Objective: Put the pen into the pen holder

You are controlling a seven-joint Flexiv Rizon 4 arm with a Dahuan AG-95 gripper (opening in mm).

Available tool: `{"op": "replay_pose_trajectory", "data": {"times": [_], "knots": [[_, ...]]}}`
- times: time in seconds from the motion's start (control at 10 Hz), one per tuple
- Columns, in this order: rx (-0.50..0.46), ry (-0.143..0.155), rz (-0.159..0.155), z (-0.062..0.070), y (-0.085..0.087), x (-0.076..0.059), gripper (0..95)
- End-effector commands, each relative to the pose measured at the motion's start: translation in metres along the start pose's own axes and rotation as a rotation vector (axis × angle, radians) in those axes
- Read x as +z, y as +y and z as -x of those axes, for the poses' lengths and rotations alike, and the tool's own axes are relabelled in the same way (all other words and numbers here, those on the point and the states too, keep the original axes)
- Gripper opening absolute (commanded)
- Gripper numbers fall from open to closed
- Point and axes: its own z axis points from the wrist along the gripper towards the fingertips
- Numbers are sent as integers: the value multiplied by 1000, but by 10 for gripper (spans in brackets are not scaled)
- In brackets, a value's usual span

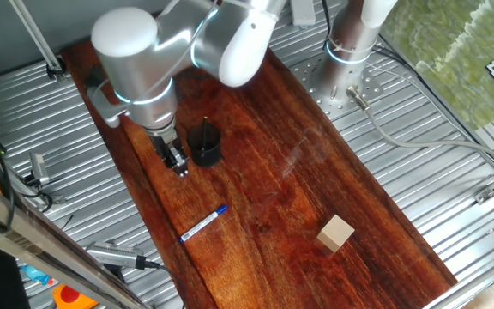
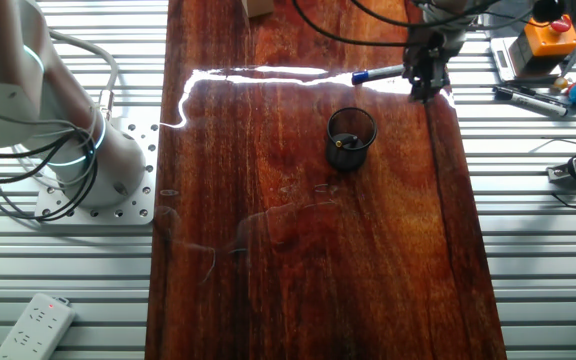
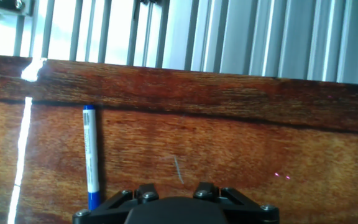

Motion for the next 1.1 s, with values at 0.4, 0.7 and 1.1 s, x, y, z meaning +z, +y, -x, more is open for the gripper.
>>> {"op": "replay_pose_trajectory", "data": {"times": [0.4,0.7,1.1], "knots": [[-29,-11,-17,-1,0,1,380],[-46,3,-23,-1,0,2,190],[-150,12,-18,-2,0,4,190]]}}
